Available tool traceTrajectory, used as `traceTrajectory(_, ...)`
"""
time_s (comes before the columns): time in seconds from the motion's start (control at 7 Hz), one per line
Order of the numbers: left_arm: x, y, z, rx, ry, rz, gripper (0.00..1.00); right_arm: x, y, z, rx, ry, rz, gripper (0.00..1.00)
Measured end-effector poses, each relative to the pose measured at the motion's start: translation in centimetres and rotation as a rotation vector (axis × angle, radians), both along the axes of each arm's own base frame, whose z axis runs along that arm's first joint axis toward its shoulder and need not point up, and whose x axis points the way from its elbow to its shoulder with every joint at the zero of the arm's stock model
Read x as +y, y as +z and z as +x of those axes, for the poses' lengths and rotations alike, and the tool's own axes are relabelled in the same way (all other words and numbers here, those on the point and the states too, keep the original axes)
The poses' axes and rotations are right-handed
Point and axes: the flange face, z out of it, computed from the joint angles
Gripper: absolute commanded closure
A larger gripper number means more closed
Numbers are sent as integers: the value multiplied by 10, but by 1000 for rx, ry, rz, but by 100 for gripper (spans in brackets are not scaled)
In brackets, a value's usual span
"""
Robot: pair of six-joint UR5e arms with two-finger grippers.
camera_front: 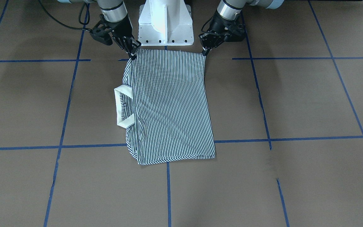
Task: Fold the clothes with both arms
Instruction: 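Grasp both ends of the folded shirt and fold it in half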
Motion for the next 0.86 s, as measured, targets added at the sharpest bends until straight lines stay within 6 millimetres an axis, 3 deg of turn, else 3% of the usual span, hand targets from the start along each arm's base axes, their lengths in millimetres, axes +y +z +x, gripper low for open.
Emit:
traceTrajectory(0.29, -87, -8, -1, -33, -107, 77, 100, -87, -10, -10, 41, 51, 5, 100)
traceTrajectory(0.57, -148, 1, 6, -93, -158, 112, 100, -164, -6, -32, 91, 54, 6, 100)
traceTrajectory(0.71, -170, 6, 14, -124, -168, 123, 100, -205, 3, -46, 89, 52, -12, 59)
traceTrajectory(0.86, -193, 18, 29, -147, -173, 136, 100, -248, 15, -59, 93, 31, -43, 1)
